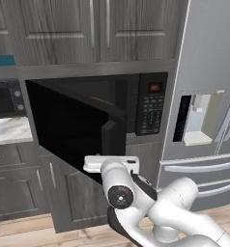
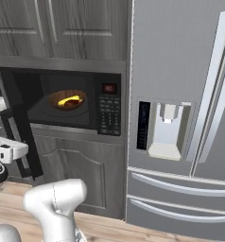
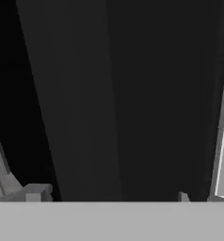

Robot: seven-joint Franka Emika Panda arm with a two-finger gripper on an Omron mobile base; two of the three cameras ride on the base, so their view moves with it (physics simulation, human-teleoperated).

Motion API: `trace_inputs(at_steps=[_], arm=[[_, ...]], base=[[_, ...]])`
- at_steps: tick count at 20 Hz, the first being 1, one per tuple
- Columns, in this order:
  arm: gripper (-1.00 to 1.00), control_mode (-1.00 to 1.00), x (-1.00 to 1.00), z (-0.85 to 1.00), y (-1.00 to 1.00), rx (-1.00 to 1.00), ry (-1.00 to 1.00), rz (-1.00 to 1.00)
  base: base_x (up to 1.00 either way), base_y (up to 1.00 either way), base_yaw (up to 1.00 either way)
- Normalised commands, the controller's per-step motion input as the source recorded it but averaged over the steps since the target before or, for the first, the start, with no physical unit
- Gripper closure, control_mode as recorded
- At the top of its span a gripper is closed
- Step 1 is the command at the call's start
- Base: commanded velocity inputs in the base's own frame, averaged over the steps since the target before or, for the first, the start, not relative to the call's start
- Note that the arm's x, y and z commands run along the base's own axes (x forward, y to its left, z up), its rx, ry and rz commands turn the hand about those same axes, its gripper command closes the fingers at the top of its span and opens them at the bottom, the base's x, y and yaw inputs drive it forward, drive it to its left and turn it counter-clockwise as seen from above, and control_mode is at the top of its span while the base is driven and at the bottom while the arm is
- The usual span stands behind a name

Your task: The microwave is finished heating the steak and corn. Take the bowl containing the food and place it on the dining counter.

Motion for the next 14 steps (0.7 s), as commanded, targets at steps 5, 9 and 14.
trace_inputs(at_steps=[5,9,14], arm=[[-1.0,-1.0,0.0,0.01,0.29,0.0,-0.04,-0.02],[-1.0,-1.0,-0.51,0.0,0.0,0.0,-0.03,0.0],[-1.0,-1.0,-0.86,0.01,-0.01,0.0,-0.03,0.0]], base=[[0.0,0.0,0.0],[0.0,0.0,0.0],[0.0,0.0,0.0]])
